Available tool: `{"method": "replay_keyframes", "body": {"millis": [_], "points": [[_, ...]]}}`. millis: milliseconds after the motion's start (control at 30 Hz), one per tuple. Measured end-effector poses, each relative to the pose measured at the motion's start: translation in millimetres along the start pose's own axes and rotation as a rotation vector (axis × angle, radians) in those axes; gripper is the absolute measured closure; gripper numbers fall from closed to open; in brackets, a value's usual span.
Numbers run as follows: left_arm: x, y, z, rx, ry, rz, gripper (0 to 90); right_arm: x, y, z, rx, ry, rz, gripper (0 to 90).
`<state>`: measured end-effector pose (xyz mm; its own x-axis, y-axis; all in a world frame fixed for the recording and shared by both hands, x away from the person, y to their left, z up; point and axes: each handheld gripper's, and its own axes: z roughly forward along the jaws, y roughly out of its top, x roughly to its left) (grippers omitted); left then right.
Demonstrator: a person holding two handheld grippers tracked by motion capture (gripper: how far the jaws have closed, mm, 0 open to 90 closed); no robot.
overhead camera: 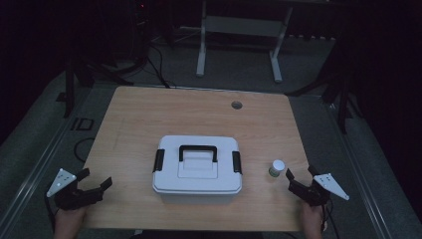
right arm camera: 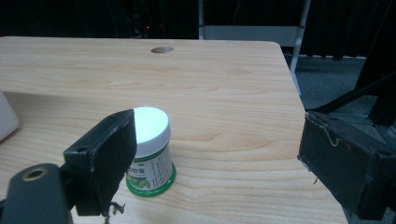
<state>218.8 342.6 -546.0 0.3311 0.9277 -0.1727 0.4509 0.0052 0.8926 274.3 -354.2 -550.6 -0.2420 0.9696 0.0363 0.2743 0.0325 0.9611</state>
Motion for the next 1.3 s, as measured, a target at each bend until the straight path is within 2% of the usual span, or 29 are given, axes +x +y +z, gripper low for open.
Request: {"method": "replay_keyframes", "body": {"millis": [33, 67, 100, 133, 167, 233, 267, 333, 367, 467, 600, 633, 667, 700, 733, 767, 833, 900, 1067, 1100, 1133, 1167, 1200, 1233, 1267, 1300], "points": [[0.0, 0.0, 0.0, 0.0, 0.0, 0.0, 2.8, 0.0, 0.0, 0.0, 0.0, 0.0, 0.0, 10.9], [0.9, 0.6, -0.5, 0.047, -0.019, 0.022, 2.8, -0.2, 0.0, -0.3, -0.002, 0.002, 0.006, 10.9], [0.9, 0.6, -0.5, 0.047, -0.019, 0.022, 2.8, -0.2, 0.0, -0.3, -0.002, 0.002, 0.006, 10.9], [1.3, 0.8, -1.6, 0.094, -0.039, 0.046, 2.8, -0.8, -0.1, -0.5, -0.002, 0.005, 0.012, 10.9], [1.7, 1.2, -2.3, 0.117, -0.04, 0.053, 2.8, -0.8, -0.1, -0.5, -0.001, 0.005, 0.013, 11.0], [2.2, 1.8, -3.4, 0.135, -0.046, 0.069, 2.8, -0.9, -0.1, -0.5, 0.0, 0.006, 0.015, 10.9], [4.3, 4.3, -5.3, 0.181, -0.07, 0.08, 2.8, -0.9, -0.1, -0.5, 0.0, 0.008, 0.016, 10.9], [6.2, 7.0, -7.0, 0.224, -0.097, 0.1, 2.8, -1.0, -0.2, -0.4, 0.001, 0.009, 0.014, 10.9], [6.2, 7.0, -7.0, 0.224, -0.097, 0.1, 2.8, -1.0, -0.2, -0.4, 0.001, 0.009, 0.014, 10.9], [8.4, 13.7, -7.2, 0.352, -0.103, 0.143, 2.8, -1.0, -0.2, -0.5, 0.001, 0.012, 0.015, 11.0], [7.7, 21.3, -8.9, 0.443, -0.107, 0.192, 2.8, -1.4, -0.4, -0.1, 0.004, 0.015, 0.017, 10.9], [7.7, 21.3, -8.9, 0.443, -0.107, 0.192, 2.7, -1.5, -0.4, -0.1, 0.004, 0.016, 0.016, 10.9], [7.2, 24.1, -8.6, 0.5, -0.103, 0.221, 2.8, -1.4, -0.3, -0.2, 0.004, 0.017, 0.018, 10.9], [6.8, 25.0, -8.3, 0.528, -0.101, 0.243, 2.8, -1.4, -0.4, -0.2, 0.004, 0.017, 0.017, 10.9], [6.4, 25.5, -7.6, 0.554, -0.106, 0.246, 2.8, -1.4, -0.4, -0.2, 0.004, 0.016, 0.016, 10.9], [6.4, 25.5, -7.6, 0.554, -0.106, 0.246, 2.8, -1.4, -0.4, -0.2, 0.004, 0.016, 0.016, 10.9], [3.6, 27.0, -6.1, 0.625, -0.081, 0.298, 2.8, -1.4, -0.4, -0.2, 0.004, 0.017, 0.016, 10.9], [2.1, 28.0, -5.1, 0.668, -0.077, 0.319, 2.8, -1.3, -0.5, -0.1, 0.004, 0.017, 0.016, 10.9], [-0.3, 29.9, -2.8, 0.754, -0.084, 0.337, 2.8, -1.0, -0.6, 0.1, 0.009, 0.016, 0.011, 10.9], [-0.3, 29.9, -2.8, 0.754, -0.084, 0.337, 2.7, -1.0, -0.6, 0.1, 0.009, 0.016, 0.011, 10.9], [-1.5, 30.1, -1.2, 0.802, -0.076, 0.347, 2.7, -0.7, -0.7, 0.3, 0.013, 0.016, 0.01, 10.9], [-1.5, 30.1, -1.2, 0.802, -0.076, 0.347, 2.7, -0.7, -0.7, 0.3, 0.013, 0.016, 0.01, 10.9], [-2.4, 30.0, 0.3, 0.854, -0.088, 0.357, 2.7, -0.6, -0.7, 0.5, 0.012, 0.017, 0.008, 10.9], [-2.4, 30.0, 0.3, 0.854, -0.088, 0.357, 2.8, -0.6, -0.7, 0.5, 0.013, 0.017, 0.007, 10.9], [-2.8, 29.9, 2.3, 0.906, -0.101, 0.354, 2.8, -0.6, -0.7, 0.5, 0.013, 0.016, 0.008, 10.9], [-3.9, 29.7, 3.3, 0.934, -0.105, 0.364, 2.7, -0.6, -0.7, 0.5, 0.015, 0.016, 0.008, 10.9]]}}
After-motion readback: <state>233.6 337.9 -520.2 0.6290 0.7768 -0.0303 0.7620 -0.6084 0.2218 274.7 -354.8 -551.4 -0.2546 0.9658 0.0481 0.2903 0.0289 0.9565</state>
